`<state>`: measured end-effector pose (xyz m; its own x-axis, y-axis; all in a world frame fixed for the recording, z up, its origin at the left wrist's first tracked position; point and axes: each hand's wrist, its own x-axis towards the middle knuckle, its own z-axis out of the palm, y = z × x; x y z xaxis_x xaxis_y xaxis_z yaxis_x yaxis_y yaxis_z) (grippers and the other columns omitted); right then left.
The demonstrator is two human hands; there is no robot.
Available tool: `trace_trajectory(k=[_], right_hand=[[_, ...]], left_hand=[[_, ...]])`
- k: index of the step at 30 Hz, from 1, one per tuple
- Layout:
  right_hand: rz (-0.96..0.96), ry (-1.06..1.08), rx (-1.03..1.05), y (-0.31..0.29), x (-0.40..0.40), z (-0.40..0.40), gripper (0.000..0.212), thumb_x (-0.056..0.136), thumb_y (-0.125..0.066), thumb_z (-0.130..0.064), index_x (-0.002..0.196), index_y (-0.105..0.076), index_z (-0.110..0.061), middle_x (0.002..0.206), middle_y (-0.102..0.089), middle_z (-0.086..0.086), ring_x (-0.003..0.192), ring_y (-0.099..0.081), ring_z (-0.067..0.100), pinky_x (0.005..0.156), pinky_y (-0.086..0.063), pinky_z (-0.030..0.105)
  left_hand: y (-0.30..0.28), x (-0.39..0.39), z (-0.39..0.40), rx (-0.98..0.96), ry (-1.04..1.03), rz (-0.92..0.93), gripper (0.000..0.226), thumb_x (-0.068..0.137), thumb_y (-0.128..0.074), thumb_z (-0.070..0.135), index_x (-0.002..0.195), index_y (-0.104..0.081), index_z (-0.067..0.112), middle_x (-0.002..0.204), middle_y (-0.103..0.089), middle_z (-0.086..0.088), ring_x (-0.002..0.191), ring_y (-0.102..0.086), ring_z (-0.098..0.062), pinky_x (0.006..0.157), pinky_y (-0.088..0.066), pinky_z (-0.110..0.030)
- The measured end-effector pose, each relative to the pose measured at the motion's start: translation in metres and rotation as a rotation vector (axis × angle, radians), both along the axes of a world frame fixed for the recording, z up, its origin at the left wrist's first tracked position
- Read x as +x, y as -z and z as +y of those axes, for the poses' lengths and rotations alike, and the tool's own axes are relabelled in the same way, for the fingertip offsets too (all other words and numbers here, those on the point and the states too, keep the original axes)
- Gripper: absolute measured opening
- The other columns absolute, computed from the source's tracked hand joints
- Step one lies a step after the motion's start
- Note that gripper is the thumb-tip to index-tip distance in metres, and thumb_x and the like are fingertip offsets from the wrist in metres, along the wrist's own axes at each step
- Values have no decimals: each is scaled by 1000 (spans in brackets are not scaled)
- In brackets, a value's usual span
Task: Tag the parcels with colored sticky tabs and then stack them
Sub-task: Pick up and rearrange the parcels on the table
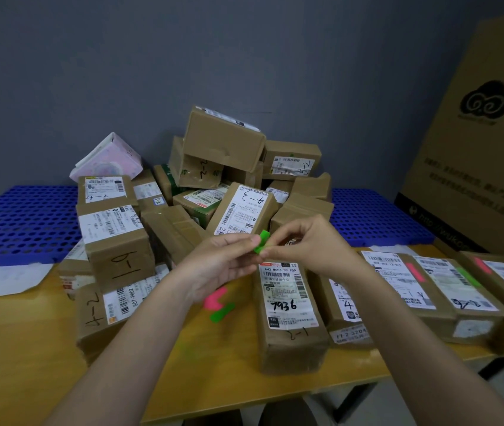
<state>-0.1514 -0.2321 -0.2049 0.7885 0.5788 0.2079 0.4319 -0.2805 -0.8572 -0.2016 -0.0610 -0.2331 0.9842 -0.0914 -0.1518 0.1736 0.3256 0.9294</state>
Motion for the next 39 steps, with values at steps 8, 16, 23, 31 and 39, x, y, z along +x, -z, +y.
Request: trace_trajectory(k=[8,16,23,31,39], right_hand=[[304,-155,35,-1,11,-3,13,62,-77,-17,71,-73,-9,78,-72,7,79,-66,18,78,-54,27],[289,-25,93,16,9,0,7,83,-69,-15,87,-71,-10,67,-65,0,59,-55,6,58,-41,19],[299,198,292,28,15,-4,6,84,-69,-5,85,-72,-8,69,-70,2,63,-63,8,61,-52,16],[449,370,273,41,42,-6,8,80,-74,-7,85,-72,-1,90,-73,14,82,-70,18,81,-58,27],[243,390,-43,59,54,12,13,76,-80,-10,77,-67,-12,69,-69,4,57,-63,10,54,-48,19]], left_hand=[[1,-1,2,9,53,4,20,80,-63,15,98,-68,6,78,-71,-2,74,-67,-8,65,-56,-19],[8,1,1,23,-10,-18,22,77,-65,10,98,-68,6,78,-72,-5,71,-69,-10,63,-56,-19],[23,13,-4,397,-249,-89,14,83,-68,0,95,-66,4,75,-67,-6,58,-65,-3,57,-52,-13],[53,28,0,1013,-237,-372,7,91,-60,20,88,-66,21,93,-66,7,91,-58,-11,79,-47,-30],[64,28,1,1268,-52,-555,10,94,-55,22,100,-63,23,105,-65,7,99,-55,-9,82,-48,-32]])
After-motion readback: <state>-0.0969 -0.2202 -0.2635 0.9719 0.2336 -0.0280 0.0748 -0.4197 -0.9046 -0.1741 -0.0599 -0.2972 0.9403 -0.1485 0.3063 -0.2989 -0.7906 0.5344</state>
